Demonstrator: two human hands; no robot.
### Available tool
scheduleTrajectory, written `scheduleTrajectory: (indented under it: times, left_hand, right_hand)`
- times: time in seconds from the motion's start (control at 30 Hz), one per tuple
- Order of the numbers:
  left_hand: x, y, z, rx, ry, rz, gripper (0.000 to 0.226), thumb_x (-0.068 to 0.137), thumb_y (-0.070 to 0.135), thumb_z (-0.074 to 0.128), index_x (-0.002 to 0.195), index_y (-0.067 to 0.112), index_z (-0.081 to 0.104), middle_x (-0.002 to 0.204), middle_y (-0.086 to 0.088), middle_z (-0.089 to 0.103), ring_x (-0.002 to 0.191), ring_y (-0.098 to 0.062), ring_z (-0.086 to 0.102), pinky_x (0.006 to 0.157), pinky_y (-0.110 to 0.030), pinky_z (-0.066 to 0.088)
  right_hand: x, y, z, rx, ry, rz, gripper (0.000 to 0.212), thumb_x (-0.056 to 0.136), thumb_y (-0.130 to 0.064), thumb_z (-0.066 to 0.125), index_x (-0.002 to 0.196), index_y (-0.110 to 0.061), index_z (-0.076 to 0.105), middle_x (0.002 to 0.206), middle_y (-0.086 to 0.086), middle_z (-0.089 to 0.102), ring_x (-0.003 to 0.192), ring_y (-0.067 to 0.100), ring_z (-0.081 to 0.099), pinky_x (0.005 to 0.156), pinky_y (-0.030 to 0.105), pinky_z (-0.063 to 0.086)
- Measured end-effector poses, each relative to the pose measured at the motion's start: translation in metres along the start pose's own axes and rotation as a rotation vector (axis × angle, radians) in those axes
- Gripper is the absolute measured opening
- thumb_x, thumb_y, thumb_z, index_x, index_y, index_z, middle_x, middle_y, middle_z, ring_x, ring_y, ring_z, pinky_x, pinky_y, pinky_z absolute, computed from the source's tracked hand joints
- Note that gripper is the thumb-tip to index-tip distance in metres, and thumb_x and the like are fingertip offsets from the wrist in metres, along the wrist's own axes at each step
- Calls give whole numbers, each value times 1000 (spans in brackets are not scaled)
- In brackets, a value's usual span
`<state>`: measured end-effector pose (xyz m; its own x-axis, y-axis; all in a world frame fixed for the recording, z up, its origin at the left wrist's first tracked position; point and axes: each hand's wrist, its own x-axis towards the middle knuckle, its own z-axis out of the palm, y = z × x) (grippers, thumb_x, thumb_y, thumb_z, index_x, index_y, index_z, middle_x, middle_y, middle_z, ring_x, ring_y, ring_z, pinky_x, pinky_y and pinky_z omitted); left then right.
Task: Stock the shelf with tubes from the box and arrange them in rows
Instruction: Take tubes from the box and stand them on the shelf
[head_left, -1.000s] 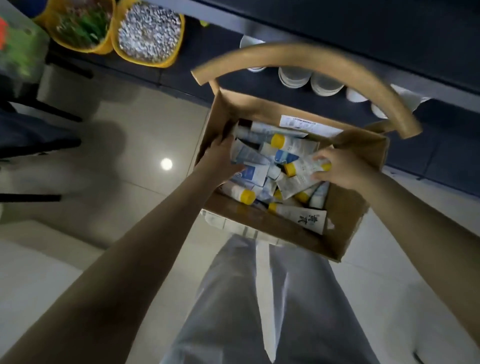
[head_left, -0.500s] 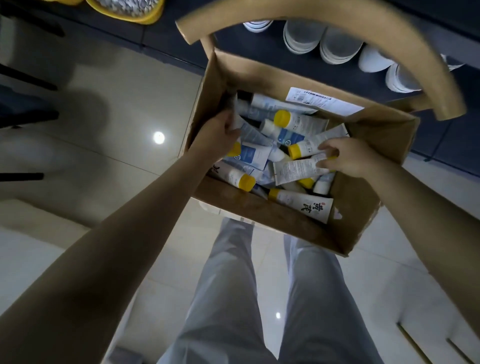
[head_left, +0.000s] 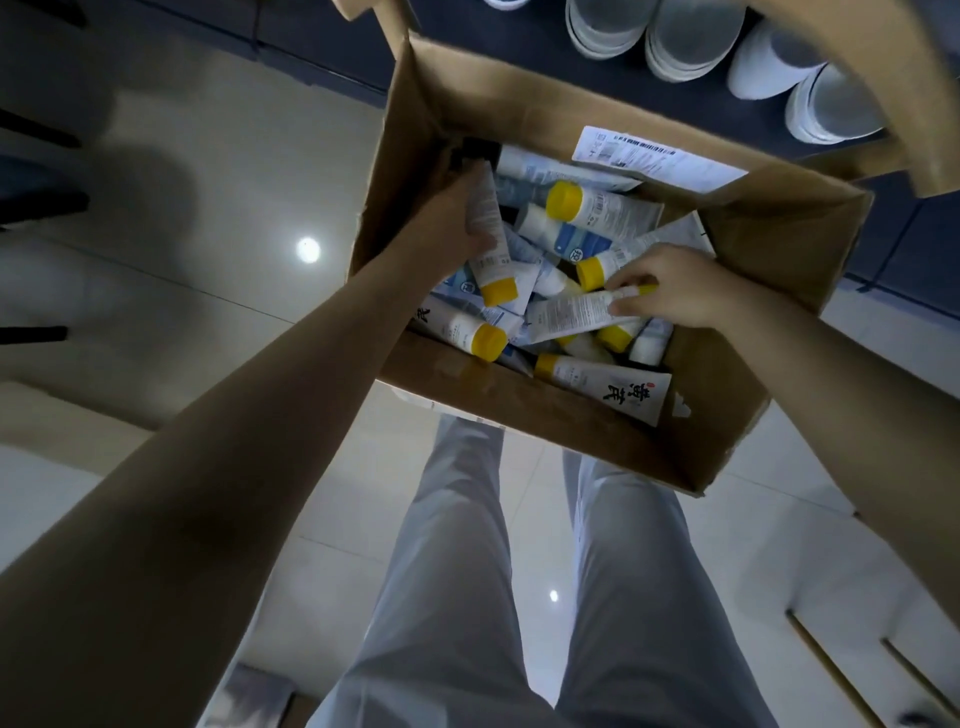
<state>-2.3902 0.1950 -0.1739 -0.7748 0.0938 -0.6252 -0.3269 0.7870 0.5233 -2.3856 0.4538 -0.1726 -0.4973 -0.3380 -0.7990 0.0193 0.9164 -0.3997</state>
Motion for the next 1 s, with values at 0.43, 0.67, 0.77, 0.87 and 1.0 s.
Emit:
scheduleTrajectory:
  times: [0.43,0.67,0.77,0.87,1.0]
  left_hand:
    - [12,1,9,310,-92,-109,102,63,48,82,142,13,28,145,-14,25,135,-32,21,111,-45,26]
    - [4,-2,9,208,-23,-41,81,70,36,80,136,15,39,141,-10,35,129,-27,34,105,-36,33]
    - [-2,-3,3,-12,-39,-78,52,80,24,73,125,9,52,124,-8,56,108,-19,54,80,-22,42]
    - [-23,1,-8,-149,-74,-48,40,82,20,71,117,5,58,112,-11,63,92,-17,57,69,-23,46]
    - [-58,32,-35,-106,-22,84,33,81,25,73,104,3,63,98,-11,64,83,-22,57,74,-29,44]
  right_hand:
    - [20,-22,18,-84,-172,-8,49,78,-55,66,114,-22,62,95,-7,58,89,17,54,69,29,42]
    - [24,-25,41,50,-44,14,37,73,-38,78,95,-12,65,96,3,61,93,19,56,74,29,44]
    - [12,-22,31,94,-46,28,34,73,-27,79,97,-12,60,96,3,56,92,21,55,71,27,40]
    - [-15,-20,11,167,29,13,43,76,-19,77,111,-15,53,100,3,57,93,22,57,71,29,43]
    - [-73,-36,-27,363,152,-52,50,81,-13,71,125,-16,49,112,2,61,101,17,60,86,35,50]
